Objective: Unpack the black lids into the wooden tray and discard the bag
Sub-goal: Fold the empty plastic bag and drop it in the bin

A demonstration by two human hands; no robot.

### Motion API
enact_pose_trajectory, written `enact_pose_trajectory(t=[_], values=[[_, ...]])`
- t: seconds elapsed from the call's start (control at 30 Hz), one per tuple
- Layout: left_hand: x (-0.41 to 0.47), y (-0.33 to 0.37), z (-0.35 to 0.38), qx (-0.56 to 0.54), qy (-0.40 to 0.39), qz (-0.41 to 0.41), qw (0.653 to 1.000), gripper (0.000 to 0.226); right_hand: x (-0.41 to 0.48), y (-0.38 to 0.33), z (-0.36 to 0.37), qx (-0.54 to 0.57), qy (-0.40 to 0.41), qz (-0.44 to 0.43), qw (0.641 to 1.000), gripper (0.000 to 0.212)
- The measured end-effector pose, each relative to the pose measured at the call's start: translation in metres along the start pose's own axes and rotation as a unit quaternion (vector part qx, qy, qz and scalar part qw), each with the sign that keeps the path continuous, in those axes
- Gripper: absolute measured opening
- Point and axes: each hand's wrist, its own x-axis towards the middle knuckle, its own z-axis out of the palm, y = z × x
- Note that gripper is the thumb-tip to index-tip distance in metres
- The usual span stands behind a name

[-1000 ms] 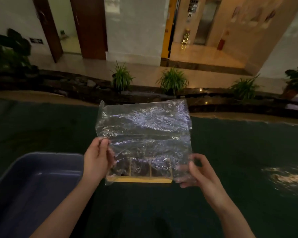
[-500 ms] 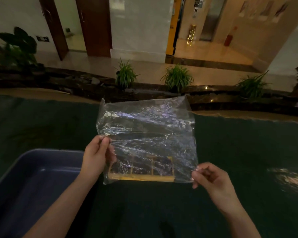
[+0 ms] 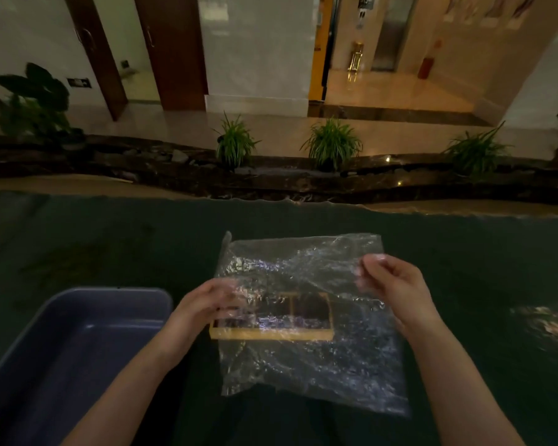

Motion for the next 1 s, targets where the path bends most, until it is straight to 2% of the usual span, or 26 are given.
enact_pose_trajectory(t=[0.1,0.2,0.3,0.4,0.5,0.57,0.63,0.67,0.73,0.77,0.83,0.9,0.93,1.0], values=[[0.009,0.016,0.003,-0.023,0.047,0.014,0.999,0.055,-0.001,0.005,0.008,0.031,-0.032,0.0,0.999,0.016],[0.019,0.026,0.01,0.027,0.139,0.061,0.988,0.04,-0.004,0.008,0.012,0.039,-0.044,-0.01,0.998,0.016],[0.025,0.028,0.01,0.044,0.197,0.08,0.976,0.022,-0.007,0.009,0.008,0.03,-0.022,-0.035,0.999,0.019],[0.027,0.027,0.011,0.072,0.23,0.108,0.965,0.028,-0.009,0.01,0.001,0.028,0.014,-0.056,0.998,0.024],[0.026,0.021,0.014,0.001,0.177,0.092,0.98,0.03,-0.011,0.01,-0.002,0.045,0.034,-0.053,0.997,0.024],[0.025,0.015,0.012,-0.035,0.08,0.058,0.994,0.054,-0.01,0.009,-0.006,0.086,0.052,-0.036,0.994,0.024],[0.02,0.004,0.013,0.026,-0.019,0.021,0.999,0.064,-0.01,0.006,-0.009,0.128,0.054,-0.012,0.99,0.024],[0.018,0.0,0.015,0.049,-0.04,0.005,0.998,0.059,-0.009,0.005,-0.011,0.143,0.053,-0.003,0.988,0.024],[0.017,-0.008,0.02,0.035,-0.009,-0.01,0.999,0.039,-0.007,0.002,-0.014,0.158,0.048,0.006,0.986,0.023],[0.019,-0.01,0.022,0.027,0.026,0.001,0.999,0.026,-0.006,0.0,-0.016,0.159,0.036,0.011,0.987,0.025],[0.023,-0.008,0.023,0.034,0.091,0.047,0.994,0.01,-0.005,0.0,-0.021,0.133,-0.015,0.04,0.99,0.056],[0.026,0.0,0.022,0.042,0.131,0.095,0.986,0.015,-0.008,0.001,-0.032,0.069,-0.106,0.078,0.989,0.084],[0.027,0.005,0.02,0.045,0.145,0.115,0.982,0.019,-0.01,0.003,-0.037,0.033,-0.15,0.08,0.985,0.084],[0.029,0.014,0.015,0.059,0.166,0.143,0.974,0.022,-0.016,0.008,-0.045,-0.032,-0.196,0.056,0.979,0.066]])
